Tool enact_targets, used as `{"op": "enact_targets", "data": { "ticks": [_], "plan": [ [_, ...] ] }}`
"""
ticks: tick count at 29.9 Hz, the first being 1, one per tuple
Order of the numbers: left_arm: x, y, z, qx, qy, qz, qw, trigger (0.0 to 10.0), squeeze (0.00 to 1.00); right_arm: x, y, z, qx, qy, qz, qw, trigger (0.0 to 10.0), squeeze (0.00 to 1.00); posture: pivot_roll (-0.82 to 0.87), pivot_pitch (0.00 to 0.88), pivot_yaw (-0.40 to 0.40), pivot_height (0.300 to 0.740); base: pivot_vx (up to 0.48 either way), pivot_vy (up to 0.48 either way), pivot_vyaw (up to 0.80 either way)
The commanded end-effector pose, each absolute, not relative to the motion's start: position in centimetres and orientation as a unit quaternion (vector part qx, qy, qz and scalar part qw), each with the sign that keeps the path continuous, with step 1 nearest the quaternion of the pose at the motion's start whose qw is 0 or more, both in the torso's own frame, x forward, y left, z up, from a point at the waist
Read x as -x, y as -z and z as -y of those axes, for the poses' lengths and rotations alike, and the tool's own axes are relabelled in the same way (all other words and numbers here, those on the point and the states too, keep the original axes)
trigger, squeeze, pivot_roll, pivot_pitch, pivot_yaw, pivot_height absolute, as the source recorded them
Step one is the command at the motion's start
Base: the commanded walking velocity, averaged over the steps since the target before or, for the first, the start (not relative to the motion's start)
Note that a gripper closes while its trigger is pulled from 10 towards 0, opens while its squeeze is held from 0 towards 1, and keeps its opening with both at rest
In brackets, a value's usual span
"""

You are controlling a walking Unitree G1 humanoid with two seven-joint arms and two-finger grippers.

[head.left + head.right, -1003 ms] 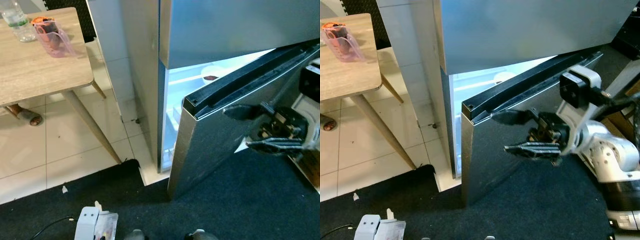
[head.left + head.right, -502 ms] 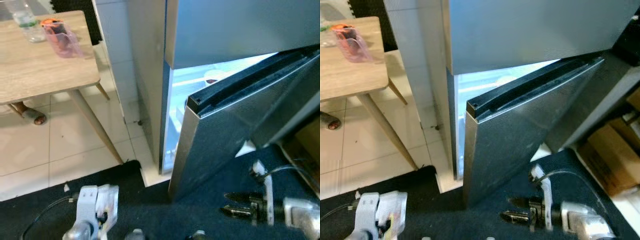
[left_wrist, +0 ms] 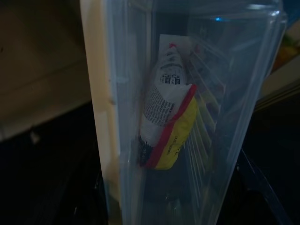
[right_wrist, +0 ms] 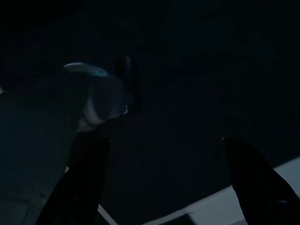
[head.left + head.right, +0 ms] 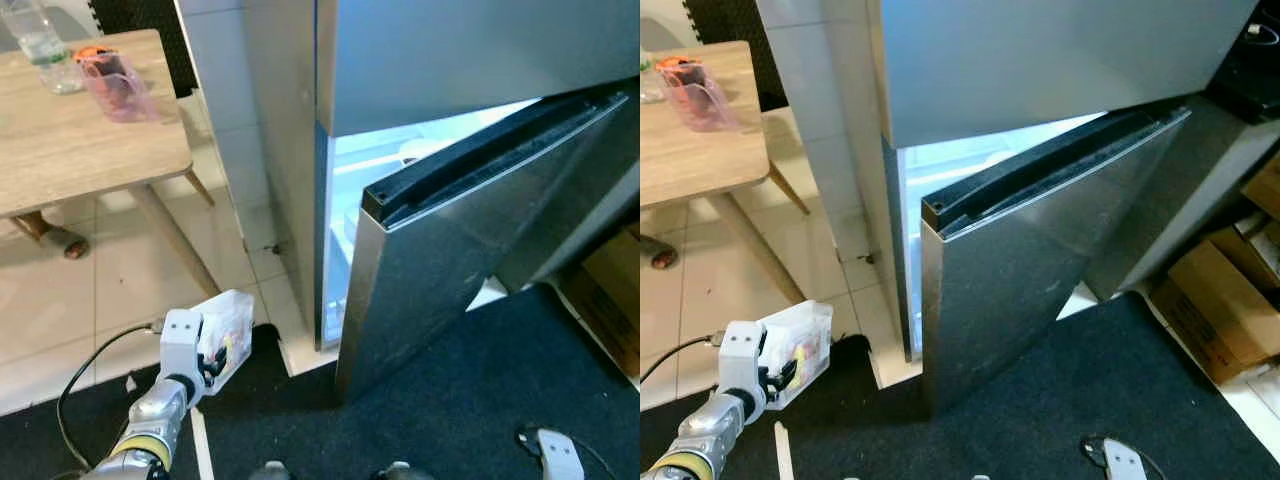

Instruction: Restocking fridge

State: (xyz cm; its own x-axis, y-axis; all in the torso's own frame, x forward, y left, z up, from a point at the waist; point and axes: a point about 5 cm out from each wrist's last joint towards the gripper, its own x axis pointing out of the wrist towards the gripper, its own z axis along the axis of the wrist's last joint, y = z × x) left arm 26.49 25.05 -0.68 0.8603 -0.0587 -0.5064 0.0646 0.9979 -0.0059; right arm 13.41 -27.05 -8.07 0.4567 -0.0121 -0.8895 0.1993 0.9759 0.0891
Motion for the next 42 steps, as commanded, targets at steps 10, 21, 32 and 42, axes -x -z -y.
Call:
{"op": "enact_targets", "data": {
  "ticks": [10,21,32,42],
  "plan": [
    [-29.9,-3.0,-22.2,0.033,0.155,-0.148,0.976,10.0,0.00,-12.6,9.1,25.8,-0.076,0.106,-0.522,0.843,10.0,0.00,-0.02,0.103,0.013,0.740,0.000,0.000,-0.39],
    [-30.4,-4.6,-19.3,0.076,0.303,-0.094,0.945,10.0,0.00,-12.4,9.3,25.5,-0.068,0.110,-0.526,0.841,10.0,0.00,-0.01,0.104,0.012,0.740,0.000,0.000,0.00],
    [-28.9,-3.6,-17.0,0.094,0.434,-0.129,0.887,10.0,0.00,-12.0,9.6,24.9,-0.059,0.109,-0.534,0.837,10.0,0.00,-0.01,0.104,0.017,0.740,0.000,0.000,0.00],
    [-28.8,-5.1,-12.8,0.154,0.514,-0.077,0.840,10.0,0.00,-12.2,9.6,24.9,-0.051,0.107,-0.530,0.839,10.0,0.00,-0.01,0.105,0.014,0.740,0.000,0.000,0.00]
  ]
}}
